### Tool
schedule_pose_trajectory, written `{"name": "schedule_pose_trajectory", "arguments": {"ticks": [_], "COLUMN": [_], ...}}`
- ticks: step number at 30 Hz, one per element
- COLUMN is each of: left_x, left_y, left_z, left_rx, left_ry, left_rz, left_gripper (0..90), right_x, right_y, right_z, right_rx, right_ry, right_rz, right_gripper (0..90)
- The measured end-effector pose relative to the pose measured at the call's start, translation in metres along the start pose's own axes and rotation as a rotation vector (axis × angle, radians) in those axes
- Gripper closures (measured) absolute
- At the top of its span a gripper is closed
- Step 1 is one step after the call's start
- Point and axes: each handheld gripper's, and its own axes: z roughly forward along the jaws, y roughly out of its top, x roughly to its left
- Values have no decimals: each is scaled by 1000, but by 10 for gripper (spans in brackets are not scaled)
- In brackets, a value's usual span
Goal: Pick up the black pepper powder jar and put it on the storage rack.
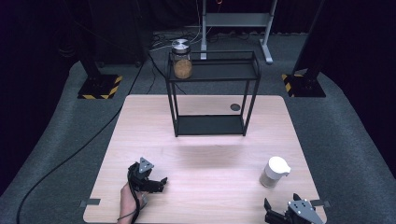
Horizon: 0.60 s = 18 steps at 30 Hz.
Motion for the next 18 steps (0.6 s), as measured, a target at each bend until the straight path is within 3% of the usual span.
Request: {"name": "schedule_pose_trajectory", "arguments": {"ticks": [7, 18], "left_x": [0, 0], "left_y": [0, 0], "left_z": [0, 0], "left_rx": [0, 2], "left_ry": [1, 2], "left_rz": [-1, 2], "left_gripper": [2, 1], "right_x": [-1, -8], "right_y": [2, 5], "right_z": [24, 59], "right_rx": [-47, -46], "right_ry": [5, 8], "right_rz": [-18, -14], "right_gripper": [0, 0]}}
